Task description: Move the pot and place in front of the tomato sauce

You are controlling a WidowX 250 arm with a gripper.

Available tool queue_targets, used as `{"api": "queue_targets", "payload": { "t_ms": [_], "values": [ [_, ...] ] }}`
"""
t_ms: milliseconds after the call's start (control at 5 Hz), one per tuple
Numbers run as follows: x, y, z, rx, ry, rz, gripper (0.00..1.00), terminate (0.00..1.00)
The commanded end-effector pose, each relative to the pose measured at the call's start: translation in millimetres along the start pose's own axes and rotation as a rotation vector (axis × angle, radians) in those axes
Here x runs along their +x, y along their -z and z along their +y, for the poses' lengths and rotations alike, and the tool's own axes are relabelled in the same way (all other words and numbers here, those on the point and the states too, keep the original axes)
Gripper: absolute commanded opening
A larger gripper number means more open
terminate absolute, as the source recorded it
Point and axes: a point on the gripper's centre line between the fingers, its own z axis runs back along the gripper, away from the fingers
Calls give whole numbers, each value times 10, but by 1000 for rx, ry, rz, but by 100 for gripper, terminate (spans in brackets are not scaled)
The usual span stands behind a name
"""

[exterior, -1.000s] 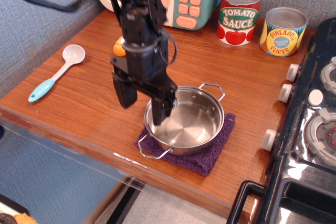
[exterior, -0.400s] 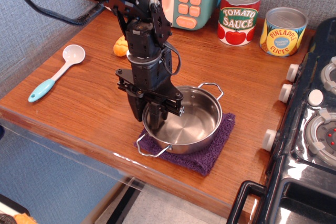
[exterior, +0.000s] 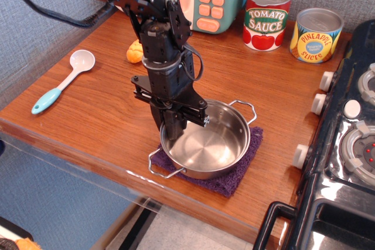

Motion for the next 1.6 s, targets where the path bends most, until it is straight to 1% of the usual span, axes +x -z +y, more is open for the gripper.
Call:
{"api": "queue_targets", "payload": {
  "t_ms": [0,200,400,600,800,1000,1200,1400],
  "values": [
    [266,-605,-141,-74,29,-169,0,0],
    [576,-749,109,-87,-60,-217,0,0],
    [861,-639,484,-70,-161,-204,0,0],
    [1079,-464,813,-33,-233,-185,0,0],
    [1200,-324,975,-9,-264,-165,0,0],
    [1272,-186,1019,-3,-270,-135,0,0],
    [1276,-107,973,-7,-257,-113,0,0],
    [1239,-75,929,14,-226,-78,100,0]
  ]
}}
